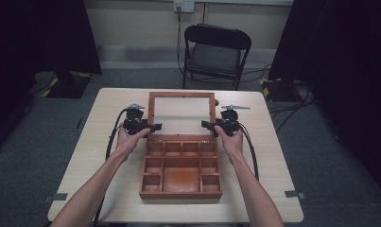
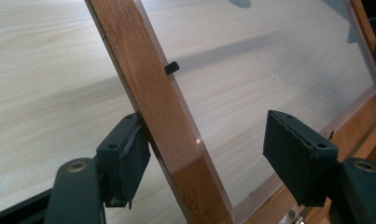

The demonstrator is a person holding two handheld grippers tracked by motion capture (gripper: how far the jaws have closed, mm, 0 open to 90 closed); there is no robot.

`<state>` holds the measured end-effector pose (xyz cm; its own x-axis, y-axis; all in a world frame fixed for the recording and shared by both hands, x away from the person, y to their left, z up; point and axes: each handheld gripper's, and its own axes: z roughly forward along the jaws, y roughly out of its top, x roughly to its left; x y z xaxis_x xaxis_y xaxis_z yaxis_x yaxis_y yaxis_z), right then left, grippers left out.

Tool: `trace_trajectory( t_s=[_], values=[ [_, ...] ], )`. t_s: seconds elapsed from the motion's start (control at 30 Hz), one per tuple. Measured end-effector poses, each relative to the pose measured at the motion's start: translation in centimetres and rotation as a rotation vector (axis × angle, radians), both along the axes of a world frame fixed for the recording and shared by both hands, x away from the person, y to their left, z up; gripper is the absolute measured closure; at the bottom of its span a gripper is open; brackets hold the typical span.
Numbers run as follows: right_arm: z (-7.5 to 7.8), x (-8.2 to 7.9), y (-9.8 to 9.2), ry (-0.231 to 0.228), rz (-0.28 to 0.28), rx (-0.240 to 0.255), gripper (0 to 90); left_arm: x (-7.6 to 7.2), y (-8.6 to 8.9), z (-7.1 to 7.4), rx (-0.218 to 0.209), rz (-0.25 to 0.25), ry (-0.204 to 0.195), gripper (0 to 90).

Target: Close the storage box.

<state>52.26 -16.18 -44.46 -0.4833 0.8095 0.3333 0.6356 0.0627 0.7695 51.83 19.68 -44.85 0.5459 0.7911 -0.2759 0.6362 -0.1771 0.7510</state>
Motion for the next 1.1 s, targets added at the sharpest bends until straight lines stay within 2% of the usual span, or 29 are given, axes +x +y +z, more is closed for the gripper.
trace_trajectory(
  t_s=[0.37, 0.5, 0.57, 0.63, 0.73, 0.83, 0.93, 1.1],
  values=[
    [0.4, 0.3, -0.5, -0.018, 0.021, 0.029, 29.3, -0.4, 0.1, 0.9, -0.027, -0.016, -0.027, 30.9],
    [0.7, 0.4, -0.3, -0.021, 0.018, 0.038, 27.7, -0.5, 0.0, 1.0, -0.023, -0.02, -0.034, 31.5],
    [0.7, 0.4, -0.3, -0.026, 0.016, 0.027, 30.6, -0.5, 0.2, 1.1, -0.027, -0.024, -0.037, 31.7],
    [0.8, 0.3, -0.6, -0.025, 0.012, 0.041, 33.6, -0.6, 0.3, 1.2, -0.029, -0.023, -0.049, 33.3],
    [1.0, 0.0, -0.8, -0.038, 0.012, 0.061, 35.1, -0.8, 0.6, 1.5, -0.03, -0.026, -0.06, 37.1],
    [1.2, -0.7, -1.1, -0.067, 0.016, 0.094, 37.5, -1.2, 0.7, 2.3, -0.037, -0.034, -0.078, 38.2],
    [1.5, -1.0, -1.4, -0.075, 0.021, 0.108, 39.8, -1.3, 0.9, 2.7, -0.046, -0.039, -0.088, 38.3],
    [2.2, -1.8, -1.6, -0.092, 0.036, 0.099, 42.0, -1.5, 1.0, 3.3, -0.06, -0.045, -0.103, 38.4]
  ],
)
